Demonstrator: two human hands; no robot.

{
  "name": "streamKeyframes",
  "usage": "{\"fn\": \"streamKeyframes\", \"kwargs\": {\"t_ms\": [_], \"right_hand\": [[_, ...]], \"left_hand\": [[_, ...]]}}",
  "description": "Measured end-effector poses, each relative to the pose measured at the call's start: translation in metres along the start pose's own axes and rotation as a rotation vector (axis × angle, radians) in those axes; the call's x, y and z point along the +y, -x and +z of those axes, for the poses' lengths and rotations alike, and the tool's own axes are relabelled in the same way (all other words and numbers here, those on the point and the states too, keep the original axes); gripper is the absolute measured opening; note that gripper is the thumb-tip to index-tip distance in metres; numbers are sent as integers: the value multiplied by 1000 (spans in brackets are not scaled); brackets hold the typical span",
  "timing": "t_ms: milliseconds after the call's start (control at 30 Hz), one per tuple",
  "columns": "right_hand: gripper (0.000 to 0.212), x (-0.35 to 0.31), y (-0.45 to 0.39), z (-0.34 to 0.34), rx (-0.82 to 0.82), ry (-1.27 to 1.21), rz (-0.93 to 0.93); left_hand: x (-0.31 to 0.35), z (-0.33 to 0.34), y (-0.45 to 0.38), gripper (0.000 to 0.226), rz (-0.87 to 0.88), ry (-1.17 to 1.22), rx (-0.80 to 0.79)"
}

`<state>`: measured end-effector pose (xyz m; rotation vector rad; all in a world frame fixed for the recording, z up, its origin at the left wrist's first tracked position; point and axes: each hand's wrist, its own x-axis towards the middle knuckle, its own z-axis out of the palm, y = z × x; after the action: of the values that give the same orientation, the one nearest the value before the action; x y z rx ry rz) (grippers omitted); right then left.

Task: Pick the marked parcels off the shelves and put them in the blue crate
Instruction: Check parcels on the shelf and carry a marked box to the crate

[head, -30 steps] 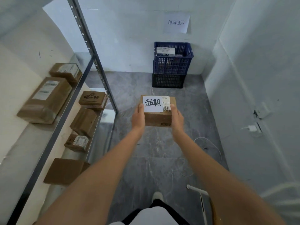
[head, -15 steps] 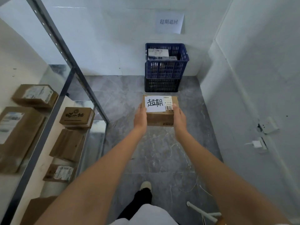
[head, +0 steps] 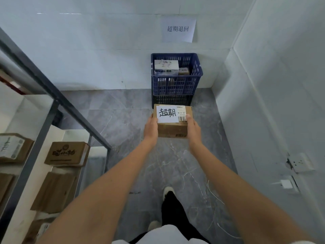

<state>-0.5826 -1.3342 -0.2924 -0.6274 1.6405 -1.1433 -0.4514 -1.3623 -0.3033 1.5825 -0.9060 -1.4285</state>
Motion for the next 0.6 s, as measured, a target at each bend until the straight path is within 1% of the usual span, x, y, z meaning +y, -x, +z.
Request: {"fn": "streamKeyframes", "kwargs": {"t_ms": [67,233,367,533,600], "right_hand": [[44,-10,-32,2,-7,3,8],[43,-36,-101,13,-36,11,27],[48,-52,-154,25,-27,46,50],[47,-75,-220,44,-28,66,53],[47,-86,-245,51,-11,96,33]], "left_hand": [[13,14,-26,34,-2,-10,7],[38,38,-84,35,-22,-32,35],[51,51,-134,36,-47,-41,40],[74,67,-208,35,-56,-18,21],[86,75,-240,35,-56,-29,-14]]}}
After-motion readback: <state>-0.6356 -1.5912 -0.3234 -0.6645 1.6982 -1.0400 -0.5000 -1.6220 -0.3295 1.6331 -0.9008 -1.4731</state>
